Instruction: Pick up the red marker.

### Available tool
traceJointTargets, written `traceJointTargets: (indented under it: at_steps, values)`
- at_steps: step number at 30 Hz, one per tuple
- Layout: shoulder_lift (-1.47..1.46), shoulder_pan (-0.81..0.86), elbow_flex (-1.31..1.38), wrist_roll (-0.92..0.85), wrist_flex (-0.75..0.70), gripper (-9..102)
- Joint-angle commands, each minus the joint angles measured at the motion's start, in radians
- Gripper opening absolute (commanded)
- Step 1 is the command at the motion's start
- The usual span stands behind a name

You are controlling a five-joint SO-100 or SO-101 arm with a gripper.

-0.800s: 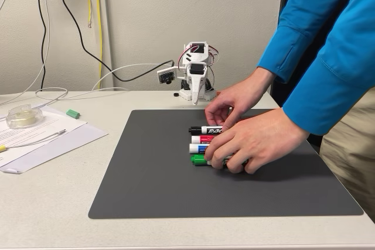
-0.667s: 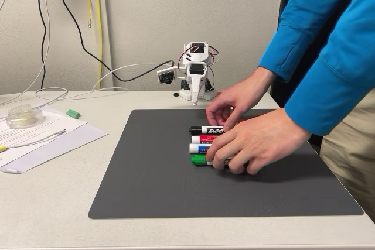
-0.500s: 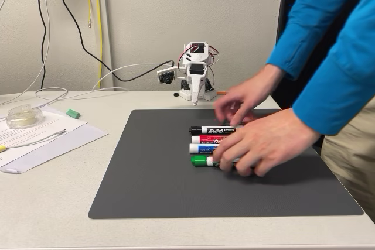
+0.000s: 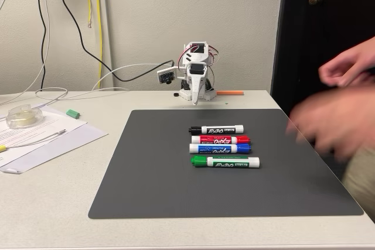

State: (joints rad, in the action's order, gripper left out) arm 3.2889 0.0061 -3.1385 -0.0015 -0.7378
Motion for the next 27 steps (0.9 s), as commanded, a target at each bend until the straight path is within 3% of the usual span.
traceJointTargets:
  at_steps: [1, 22, 27]
  values:
    - [0.006, 0.000, 0.005, 0.003, -0.002, 0]
    - [0.006, 0.000, 0.005, 0.003, -0.002, 0]
    - [0.006, 0.026, 0.005, 0.114, -0.002, 0]
